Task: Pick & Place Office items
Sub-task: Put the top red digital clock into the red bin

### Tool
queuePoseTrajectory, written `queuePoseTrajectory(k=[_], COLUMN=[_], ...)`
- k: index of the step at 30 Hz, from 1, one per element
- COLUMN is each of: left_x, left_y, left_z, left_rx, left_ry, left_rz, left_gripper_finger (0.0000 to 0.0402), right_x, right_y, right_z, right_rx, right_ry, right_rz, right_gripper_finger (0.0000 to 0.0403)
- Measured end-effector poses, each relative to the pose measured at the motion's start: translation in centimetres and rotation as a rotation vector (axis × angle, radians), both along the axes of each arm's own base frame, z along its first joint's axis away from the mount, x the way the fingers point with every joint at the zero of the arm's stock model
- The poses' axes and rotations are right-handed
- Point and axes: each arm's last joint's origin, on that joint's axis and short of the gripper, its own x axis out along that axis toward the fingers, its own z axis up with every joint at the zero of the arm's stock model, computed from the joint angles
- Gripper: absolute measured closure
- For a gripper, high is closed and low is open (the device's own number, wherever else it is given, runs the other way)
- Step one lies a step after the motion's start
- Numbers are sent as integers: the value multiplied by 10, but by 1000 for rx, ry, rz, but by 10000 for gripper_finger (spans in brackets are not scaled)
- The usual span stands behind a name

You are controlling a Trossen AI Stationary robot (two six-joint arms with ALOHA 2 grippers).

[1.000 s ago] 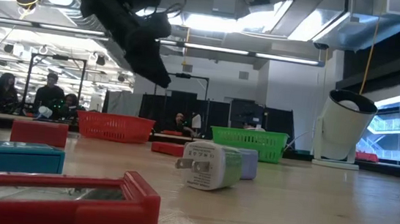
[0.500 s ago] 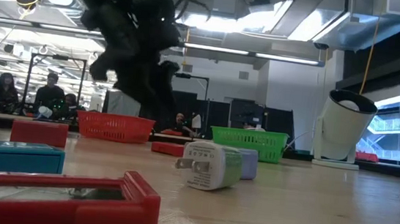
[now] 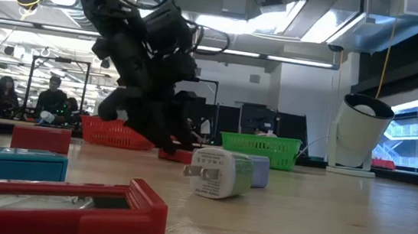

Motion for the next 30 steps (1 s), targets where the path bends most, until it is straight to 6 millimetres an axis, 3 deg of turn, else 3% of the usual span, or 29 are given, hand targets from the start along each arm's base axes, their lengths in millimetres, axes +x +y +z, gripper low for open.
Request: queuePoseTrajectory(k=[17, 30], left_x=[0, -26], left_y=[13, -10], left_z=[-9, 23], left_rx=[-46, 64], left_ry=[37, 146], left_rz=[91, 155], left_gripper_finger=[187, 188], right_x=[0, 0], right_y=[0, 0], right_z=[0, 0], right_rx=[-31, -52], right_ry=[12, 21], right_rz=[31, 53], right_gripper_finger=[175, 175])
